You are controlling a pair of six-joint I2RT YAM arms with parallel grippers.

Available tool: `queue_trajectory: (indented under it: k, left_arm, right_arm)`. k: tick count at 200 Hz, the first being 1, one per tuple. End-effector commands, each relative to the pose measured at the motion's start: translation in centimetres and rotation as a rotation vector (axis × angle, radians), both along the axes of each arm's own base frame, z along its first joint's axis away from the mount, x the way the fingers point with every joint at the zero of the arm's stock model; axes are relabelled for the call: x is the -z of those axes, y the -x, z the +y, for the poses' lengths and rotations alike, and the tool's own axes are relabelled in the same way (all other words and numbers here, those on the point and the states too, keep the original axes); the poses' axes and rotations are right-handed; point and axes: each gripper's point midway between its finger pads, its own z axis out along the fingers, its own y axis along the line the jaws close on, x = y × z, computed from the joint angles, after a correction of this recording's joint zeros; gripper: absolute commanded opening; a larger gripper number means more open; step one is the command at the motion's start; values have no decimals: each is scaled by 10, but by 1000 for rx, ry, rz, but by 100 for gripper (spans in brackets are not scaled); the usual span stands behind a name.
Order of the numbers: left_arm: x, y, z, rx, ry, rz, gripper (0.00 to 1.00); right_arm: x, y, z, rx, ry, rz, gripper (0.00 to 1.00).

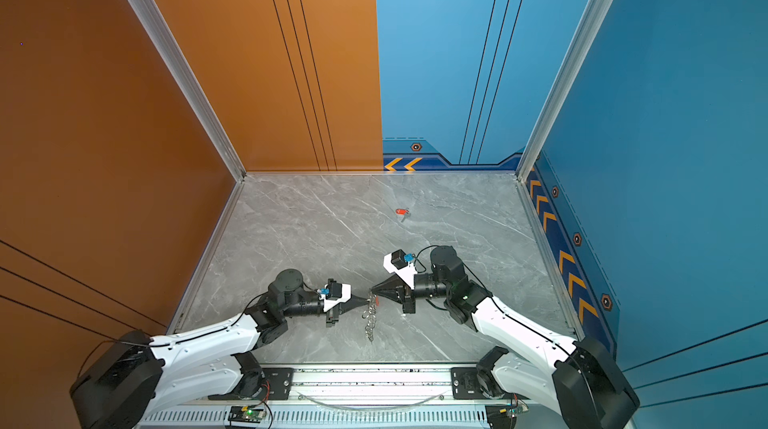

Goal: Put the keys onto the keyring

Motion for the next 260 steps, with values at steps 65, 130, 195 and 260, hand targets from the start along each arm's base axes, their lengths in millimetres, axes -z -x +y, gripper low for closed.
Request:
queue_trajectory:
  k: [65,130,195,260]
  left_arm:
    - [-6,-1,-1,39,28,29,0]
    - [-5,0,-1,57,30,39,0]
    - [-4,0,-1,69,28,54,0]
    - [-3,0,-1,74,26,69,0]
  right_arm:
    - [4,12,2,-51,-42,-96,0]
    - [10,16,3,-67,-39,-121,0]
    - [9,20,4,-90,-52,-144,0]
    - [7,25,3,-112,-65,-158,0]
